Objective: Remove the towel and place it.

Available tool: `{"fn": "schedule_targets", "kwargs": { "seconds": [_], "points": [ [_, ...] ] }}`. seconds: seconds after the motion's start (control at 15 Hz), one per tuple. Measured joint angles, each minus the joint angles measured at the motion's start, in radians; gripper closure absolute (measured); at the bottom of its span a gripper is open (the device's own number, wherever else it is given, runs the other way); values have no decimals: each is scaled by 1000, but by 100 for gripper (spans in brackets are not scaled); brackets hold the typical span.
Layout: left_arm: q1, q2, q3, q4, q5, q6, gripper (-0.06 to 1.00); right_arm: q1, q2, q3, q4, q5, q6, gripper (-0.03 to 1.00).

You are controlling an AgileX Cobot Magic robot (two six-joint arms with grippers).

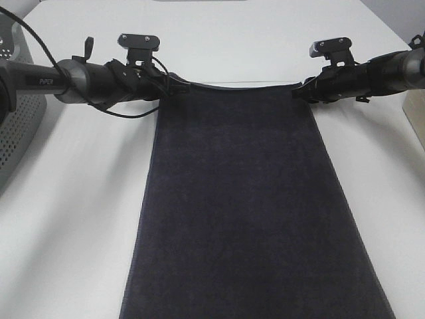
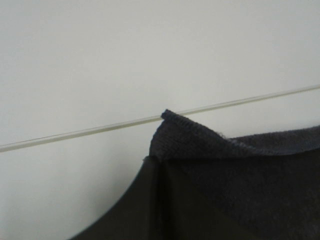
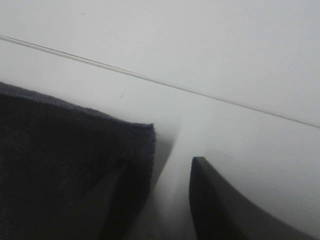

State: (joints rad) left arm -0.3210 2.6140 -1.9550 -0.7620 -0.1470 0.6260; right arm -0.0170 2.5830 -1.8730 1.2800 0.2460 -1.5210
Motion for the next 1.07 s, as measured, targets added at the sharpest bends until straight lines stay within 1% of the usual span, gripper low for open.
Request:
{"fn": "schedule_targets", "kwargs": {
  "seconds": [0.27, 0.4, 0.6, 0.67, 0.8, 0.87, 1.0, 1.07],
  "points": [
    [10, 0, 0, -3, -13, -78, 94, 0, 0, 0, -5, 0, 0, 57],
    [10, 2, 0, -2, -12, -95, 94, 0, 0, 0, -7, 0, -1, 57],
    [11, 3, 0, 0, 49, -96, 94, 0, 0, 0, -8, 0, -1, 57],
    [11, 3, 0, 1, 69, -96, 92, 0, 0, 0, -8, 0, -1, 57],
    [11, 4, 0, 2, 76, -96, 69, 0, 0, 0, -8, 0, -1, 57],
    [11, 6, 0, 2, 73, -95, 56, 0, 0, 0, -8, 0, -1, 57],
    [11, 10, 0, 0, 48, -95, 40, 0, 0, 0, -8, 0, -1, 57],
    [11, 9, 0, -1, 15, -98, 36, 0, 0, 0, -8, 0, -1, 57]
  ]
}}
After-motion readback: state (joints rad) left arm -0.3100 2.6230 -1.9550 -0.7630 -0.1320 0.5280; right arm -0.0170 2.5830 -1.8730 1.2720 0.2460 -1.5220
